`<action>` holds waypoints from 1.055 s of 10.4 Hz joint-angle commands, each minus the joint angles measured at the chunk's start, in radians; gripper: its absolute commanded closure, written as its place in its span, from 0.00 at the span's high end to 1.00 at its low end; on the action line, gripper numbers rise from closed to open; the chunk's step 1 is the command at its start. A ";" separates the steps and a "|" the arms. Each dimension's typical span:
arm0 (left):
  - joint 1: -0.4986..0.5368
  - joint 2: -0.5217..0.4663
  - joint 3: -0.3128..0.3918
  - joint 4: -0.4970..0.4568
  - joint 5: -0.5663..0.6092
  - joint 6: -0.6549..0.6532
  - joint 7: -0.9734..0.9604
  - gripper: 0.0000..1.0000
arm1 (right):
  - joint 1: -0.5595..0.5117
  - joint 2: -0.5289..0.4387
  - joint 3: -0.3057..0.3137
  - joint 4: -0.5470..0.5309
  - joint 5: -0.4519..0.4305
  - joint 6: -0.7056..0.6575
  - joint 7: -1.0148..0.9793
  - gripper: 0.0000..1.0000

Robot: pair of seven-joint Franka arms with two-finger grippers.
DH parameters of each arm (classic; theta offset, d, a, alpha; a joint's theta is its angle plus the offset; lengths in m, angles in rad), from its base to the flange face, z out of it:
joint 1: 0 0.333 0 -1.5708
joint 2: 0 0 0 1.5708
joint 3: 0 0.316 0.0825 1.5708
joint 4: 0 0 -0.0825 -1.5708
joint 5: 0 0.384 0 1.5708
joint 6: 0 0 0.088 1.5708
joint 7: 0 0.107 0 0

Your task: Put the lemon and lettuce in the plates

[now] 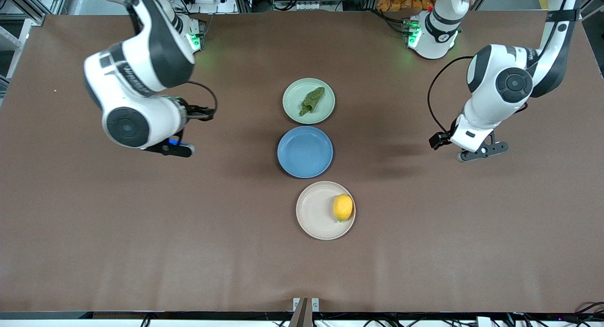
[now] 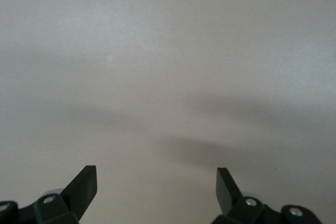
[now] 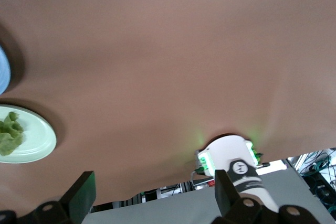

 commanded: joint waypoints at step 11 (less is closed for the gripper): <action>0.027 0.008 0.003 0.314 -0.027 -0.065 0.177 1.00 | -0.320 -0.036 0.014 0.132 -0.124 -0.025 -0.238 1.00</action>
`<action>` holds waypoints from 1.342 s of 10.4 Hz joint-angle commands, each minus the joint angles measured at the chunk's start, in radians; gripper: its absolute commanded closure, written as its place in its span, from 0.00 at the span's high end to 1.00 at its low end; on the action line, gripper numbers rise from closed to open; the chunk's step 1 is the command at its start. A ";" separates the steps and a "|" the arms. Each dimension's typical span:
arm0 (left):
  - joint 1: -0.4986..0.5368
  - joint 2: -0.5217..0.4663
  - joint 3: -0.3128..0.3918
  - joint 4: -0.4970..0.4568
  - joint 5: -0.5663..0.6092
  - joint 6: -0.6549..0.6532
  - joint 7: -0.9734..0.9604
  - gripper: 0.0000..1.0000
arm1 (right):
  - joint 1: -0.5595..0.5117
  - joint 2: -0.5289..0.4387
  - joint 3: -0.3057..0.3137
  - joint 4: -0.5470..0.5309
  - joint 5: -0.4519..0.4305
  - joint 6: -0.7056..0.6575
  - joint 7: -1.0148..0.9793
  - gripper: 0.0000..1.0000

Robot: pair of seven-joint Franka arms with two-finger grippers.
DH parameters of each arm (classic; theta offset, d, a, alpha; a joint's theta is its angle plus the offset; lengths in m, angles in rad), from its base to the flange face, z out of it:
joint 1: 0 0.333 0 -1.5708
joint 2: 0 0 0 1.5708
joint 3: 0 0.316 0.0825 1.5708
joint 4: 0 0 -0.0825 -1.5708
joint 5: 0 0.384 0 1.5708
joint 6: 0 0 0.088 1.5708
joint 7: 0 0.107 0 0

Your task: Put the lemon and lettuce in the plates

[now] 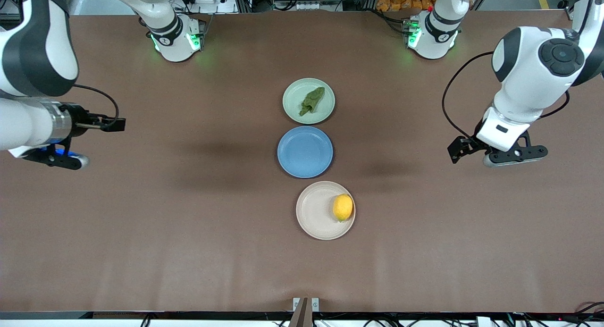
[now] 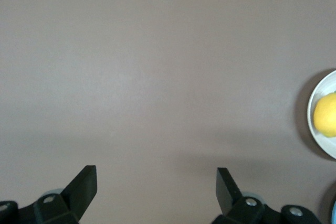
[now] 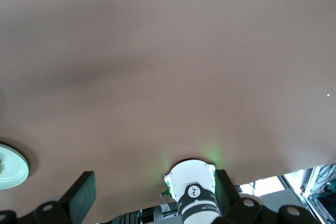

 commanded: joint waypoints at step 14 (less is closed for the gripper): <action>0.033 -0.027 -0.015 0.338 -0.072 -0.471 0.174 1.00 | -0.085 -0.178 0.019 -0.210 -0.003 0.270 -0.064 1.00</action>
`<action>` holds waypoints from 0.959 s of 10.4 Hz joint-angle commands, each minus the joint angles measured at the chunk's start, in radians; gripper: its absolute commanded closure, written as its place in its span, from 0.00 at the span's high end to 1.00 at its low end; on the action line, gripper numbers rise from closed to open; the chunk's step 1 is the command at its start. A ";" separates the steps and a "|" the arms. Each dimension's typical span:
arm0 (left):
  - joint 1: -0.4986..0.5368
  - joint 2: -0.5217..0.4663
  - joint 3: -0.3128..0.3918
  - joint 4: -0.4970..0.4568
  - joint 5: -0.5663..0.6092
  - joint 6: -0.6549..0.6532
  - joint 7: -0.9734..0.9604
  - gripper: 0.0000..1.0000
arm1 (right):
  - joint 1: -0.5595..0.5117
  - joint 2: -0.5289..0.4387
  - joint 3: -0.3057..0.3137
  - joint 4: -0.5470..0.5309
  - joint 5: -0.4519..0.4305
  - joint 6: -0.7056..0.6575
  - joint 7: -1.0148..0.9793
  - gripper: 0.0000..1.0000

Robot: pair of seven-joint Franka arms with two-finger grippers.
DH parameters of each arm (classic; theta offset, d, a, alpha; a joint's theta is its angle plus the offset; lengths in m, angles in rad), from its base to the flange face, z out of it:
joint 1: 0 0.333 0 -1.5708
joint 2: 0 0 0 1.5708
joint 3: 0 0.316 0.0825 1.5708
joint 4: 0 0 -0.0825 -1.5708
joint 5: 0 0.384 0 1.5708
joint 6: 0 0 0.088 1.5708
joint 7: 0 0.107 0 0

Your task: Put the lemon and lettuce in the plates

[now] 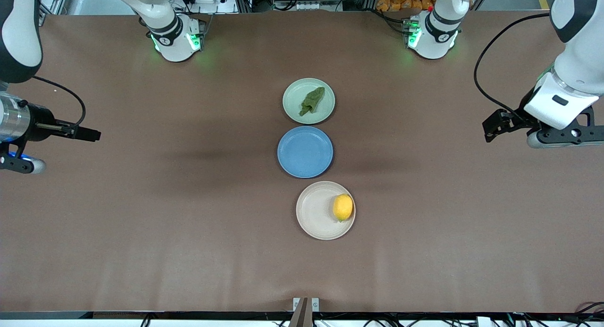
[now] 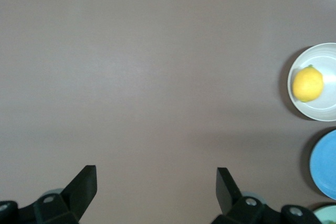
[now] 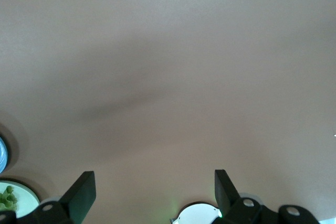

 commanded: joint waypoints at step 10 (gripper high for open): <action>0.010 -0.041 0.003 0.054 -0.050 -0.121 0.068 1.00 | -0.031 -0.141 0.015 -0.061 -0.001 0.064 -0.034 1.00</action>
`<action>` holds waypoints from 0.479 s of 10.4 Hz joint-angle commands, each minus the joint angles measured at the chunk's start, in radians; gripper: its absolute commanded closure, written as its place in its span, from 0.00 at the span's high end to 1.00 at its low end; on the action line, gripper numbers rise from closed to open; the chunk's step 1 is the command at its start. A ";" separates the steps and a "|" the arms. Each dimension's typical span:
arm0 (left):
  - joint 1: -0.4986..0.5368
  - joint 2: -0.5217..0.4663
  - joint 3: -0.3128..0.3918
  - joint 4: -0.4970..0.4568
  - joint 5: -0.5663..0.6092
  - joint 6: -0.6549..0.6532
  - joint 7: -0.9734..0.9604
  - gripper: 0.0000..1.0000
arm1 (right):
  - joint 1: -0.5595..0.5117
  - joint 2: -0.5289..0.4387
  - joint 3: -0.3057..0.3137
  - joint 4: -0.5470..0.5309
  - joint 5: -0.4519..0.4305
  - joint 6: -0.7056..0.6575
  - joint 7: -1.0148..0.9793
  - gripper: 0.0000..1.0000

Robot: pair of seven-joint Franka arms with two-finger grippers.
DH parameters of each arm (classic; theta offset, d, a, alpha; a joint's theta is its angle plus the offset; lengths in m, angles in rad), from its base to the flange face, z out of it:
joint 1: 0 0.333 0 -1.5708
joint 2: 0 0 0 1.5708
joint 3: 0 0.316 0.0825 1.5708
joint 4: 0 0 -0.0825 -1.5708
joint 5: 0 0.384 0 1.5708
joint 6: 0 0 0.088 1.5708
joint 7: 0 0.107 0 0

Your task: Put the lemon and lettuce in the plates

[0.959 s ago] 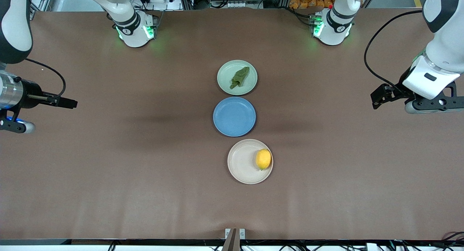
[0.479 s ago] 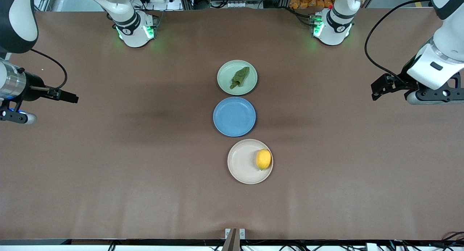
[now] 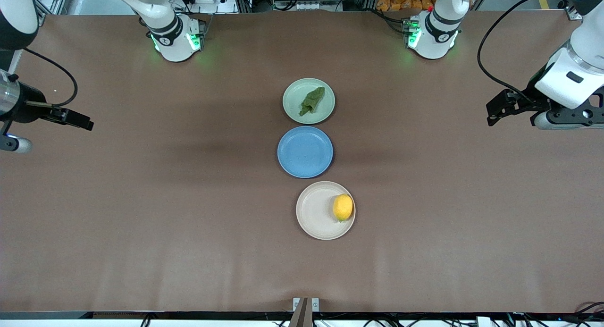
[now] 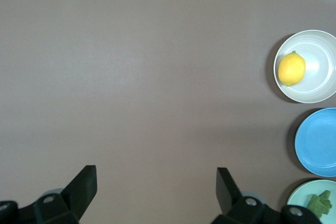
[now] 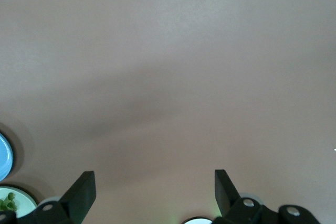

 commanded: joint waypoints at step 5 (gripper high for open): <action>0.010 -0.006 0.003 0.002 -0.022 -0.018 0.047 1.00 | -0.017 0.005 0.018 0.087 0.000 -0.060 -0.012 1.00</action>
